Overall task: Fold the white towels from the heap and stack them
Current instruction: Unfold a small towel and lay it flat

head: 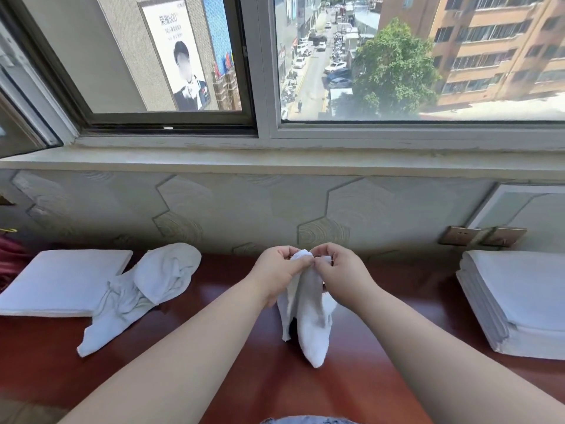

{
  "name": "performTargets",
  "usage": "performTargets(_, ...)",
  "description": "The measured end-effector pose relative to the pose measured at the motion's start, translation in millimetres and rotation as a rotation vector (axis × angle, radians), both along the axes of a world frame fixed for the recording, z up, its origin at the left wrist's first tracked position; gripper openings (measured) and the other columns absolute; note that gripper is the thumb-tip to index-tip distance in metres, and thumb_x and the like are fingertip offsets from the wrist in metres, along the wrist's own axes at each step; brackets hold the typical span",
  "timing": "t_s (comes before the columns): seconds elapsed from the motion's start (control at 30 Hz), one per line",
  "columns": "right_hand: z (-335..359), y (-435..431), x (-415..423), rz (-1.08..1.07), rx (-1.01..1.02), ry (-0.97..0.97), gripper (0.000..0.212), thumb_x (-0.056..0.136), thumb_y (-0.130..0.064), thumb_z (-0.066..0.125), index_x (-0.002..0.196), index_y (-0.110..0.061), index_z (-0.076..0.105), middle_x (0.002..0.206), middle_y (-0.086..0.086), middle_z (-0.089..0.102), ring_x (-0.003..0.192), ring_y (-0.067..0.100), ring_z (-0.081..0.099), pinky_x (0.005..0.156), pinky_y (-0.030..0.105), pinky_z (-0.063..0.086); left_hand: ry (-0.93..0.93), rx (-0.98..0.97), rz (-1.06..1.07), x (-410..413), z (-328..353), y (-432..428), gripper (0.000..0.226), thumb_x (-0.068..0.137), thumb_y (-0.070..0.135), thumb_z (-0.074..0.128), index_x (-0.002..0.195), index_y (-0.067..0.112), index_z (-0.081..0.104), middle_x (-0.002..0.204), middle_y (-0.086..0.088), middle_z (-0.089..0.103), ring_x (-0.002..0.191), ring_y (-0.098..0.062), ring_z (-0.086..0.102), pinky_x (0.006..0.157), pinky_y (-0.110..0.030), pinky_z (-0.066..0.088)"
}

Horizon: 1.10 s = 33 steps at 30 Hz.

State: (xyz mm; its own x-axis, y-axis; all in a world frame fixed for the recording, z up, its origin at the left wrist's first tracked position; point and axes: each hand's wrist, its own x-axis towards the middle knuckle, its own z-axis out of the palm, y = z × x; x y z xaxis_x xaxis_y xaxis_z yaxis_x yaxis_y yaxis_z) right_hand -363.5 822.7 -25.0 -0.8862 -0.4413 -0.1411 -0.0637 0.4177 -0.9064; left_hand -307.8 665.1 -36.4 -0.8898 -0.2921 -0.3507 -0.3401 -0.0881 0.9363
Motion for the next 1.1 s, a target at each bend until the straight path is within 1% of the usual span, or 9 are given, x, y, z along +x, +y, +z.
performTargets(0.1, 7.7, 6.0, -2.2, 0.005, -0.133, -0.135, 0.022, 0.092, -0.007, 0.051, 0.098, -0.014, 0.071, 0.092, 0.013, 0.075, 0.089, 0.025, 0.075, 0.076, 0.04, 0.065, 0.039, 0.203, -0.067, 3.9, 2.7, -6.3, 0.014, 0.094, 0.012, 0.076, 0.106, 0.005, 0.074, 0.111, -0.024, 0.075, 0.098, -0.033, 0.072, 0.094, -0.049, 0.056)
performTargets(0.2, 15.0, 11.3, -4.3, 0.083, -0.146, -0.21, 0.031, 0.093, -0.001, 0.042, 0.106, -0.012, 0.067, 0.1, 0.007, 0.078, 0.097, 0.025, 0.075, 0.075, 0.032, 0.062, 0.068, 0.213, -0.007, 4.3, 5.4, -11.6, 0.009, 0.095, 0.006, 0.072, 0.104, 0.004, 0.075, 0.1, -0.017, 0.077, 0.089, -0.027, 0.07, 0.085, -0.04, 0.057)
performTargets(0.27, 21.3, 13.3, -2.0, 0.118, -0.04, -0.119, 0.03, 0.096, -0.001, 0.043, 0.107, -0.018, 0.066, 0.093, -0.003, 0.077, 0.093, 0.018, 0.075, 0.063, 0.022, 0.055, 0.083, 0.169, 0.065, 2.6, 9.1, -13.9, 0.009, 0.093, 0.006, 0.075, 0.102, 0.004, 0.074, 0.095, -0.013, 0.077, 0.085, -0.024, 0.069, 0.078, -0.033, 0.057)
performTargets(0.43, 30.4, 9.0, 0.6, 0.172, 0.177, 0.338, 0.011, 0.099, -0.025, 0.061, 0.09, -0.028, 0.068, 0.072, -0.013, 0.07, 0.068, 0.009, 0.066, 0.064, 0.032, 0.054, 0.132, 0.073, 0.063, -1.2, 20.9, -13.0, 0.009, 0.092, 0.013, 0.079, 0.096, 0.007, 0.075, 0.09, -0.009, 0.077, 0.079, -0.018, 0.07, 0.069, -0.027, 0.056)
performTargets(0.57, 31.3, 1.6, -1.9, 0.138, 0.222, 0.688, 0.016, 0.096, -0.038, 0.069, 0.095, -0.023, 0.076, 0.082, -0.008, 0.058, 0.078, 0.015, 0.055, 0.065, 0.032, 0.043, 0.159, 0.11, -0.059, 0.1, 23.0, -8.8, 0.013, 0.1, 0.012, 0.068, 0.108, 0.004, 0.075, 0.096, -0.007, 0.079, 0.083, -0.013, 0.072, 0.071, -0.022, 0.056)
performTargets(0.8, 35.9, -2.1, -10.0, 0.167, 0.361, 0.768, 0.029, 0.099, -0.046, 0.063, 0.09, -0.021, 0.075, 0.085, -0.008, 0.065, 0.09, 0.02, 0.057, 0.074, 0.032, 0.041, 0.169, -0.065, -0.153, 1.4, 25.3, -7.8, 0.028, 0.11, 0.01, 0.049, 0.112, 0.01, 0.077, 0.102, -0.005, 0.08, 0.093, -0.012, 0.073, 0.084, -0.025, 0.056)
performTargets(0.93, 40.3, -7.9, -11.6, 0.154, 0.476, 0.747, 0.033, 0.098, -0.051, 0.06, 0.083, -0.026, 0.074, 0.087, -0.008, 0.071, 0.089, 0.019, 0.062, 0.074, 0.033, 0.046, 0.159, -0.139, -0.113, 1.1, 21.3, -6.7, 0.03, 0.109, 0.01, 0.048, 0.109, 0.014, 0.079, 0.105, -0.007, 0.08, 0.099, -0.019, 0.073, 0.098, -0.041, 0.057)
performTargets(1.03, 44.1, -11.5, -13.1, 0.176, 0.604, 0.759, 0.034, 0.098, -0.056, 0.055, 0.093, -0.03, 0.076, 0.092, -0.007, 0.073, 0.092, 0.021, 0.064, 0.08, 0.034, 0.045, 0.149, -0.151, -0.088, 3.6, 16.0, -7.5, 0.03, 0.108, 0.011, 0.051, 0.106, 0.016, 0.08, 0.103, -0.008, 0.08, 0.104, -0.027, 0.074, 0.101, -0.048, 0.057)
performTargets(1.1, 46.6, -12.9, -13.2, 0.212, 0.677, 0.776, 0.037, 0.1, -0.059, 0.05, 0.1, -0.032, 0.076, 0.095, -0.007, 0.073, 0.095, 0.021, 0.064, 0.083, 0.035, 0.042, 0.148, -0.184, -0.053, 3.0, 13.2, -9.3, 0.028, 0.106, 0.014, 0.055, 0.099, 0.019, 0.081, 0.097, -0.009, 0.08, 0.094, -0.025, 0.075, 0.095, -0.05, 0.058)
